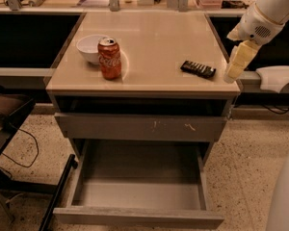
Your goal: Place rxbar chocolate into middle drawer
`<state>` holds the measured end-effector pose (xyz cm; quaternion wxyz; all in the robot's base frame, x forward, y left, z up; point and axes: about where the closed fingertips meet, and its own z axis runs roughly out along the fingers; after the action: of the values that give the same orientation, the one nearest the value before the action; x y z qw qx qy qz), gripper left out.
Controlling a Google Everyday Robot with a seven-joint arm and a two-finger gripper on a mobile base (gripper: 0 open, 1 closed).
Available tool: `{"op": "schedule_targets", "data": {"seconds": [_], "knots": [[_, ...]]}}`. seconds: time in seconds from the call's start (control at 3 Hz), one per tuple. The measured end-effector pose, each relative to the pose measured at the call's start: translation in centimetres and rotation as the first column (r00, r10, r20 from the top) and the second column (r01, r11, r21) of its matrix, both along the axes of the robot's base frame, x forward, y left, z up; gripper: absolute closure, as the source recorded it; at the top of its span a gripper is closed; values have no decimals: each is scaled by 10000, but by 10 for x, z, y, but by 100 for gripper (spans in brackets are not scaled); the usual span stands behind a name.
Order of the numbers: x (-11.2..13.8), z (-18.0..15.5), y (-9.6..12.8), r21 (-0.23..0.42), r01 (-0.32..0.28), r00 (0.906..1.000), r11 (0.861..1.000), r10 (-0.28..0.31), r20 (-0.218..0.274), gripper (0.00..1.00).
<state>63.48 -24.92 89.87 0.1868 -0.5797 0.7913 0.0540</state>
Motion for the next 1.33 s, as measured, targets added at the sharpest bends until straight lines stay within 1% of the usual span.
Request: {"op": "schedule_targets", "data": {"seconds": [0.33,0.67,1.0,1.33], "knots": [[19,-32,18,929,-458,9971,9946,511,-555,0],[57,-63,45,1790,-675,9945,9815,806,-667,0],[63,-67,47,1821,-641,9957,9812,751,-544,0],[69,-86,50,1964,-593,9935,9787,771,-842,0]]}}
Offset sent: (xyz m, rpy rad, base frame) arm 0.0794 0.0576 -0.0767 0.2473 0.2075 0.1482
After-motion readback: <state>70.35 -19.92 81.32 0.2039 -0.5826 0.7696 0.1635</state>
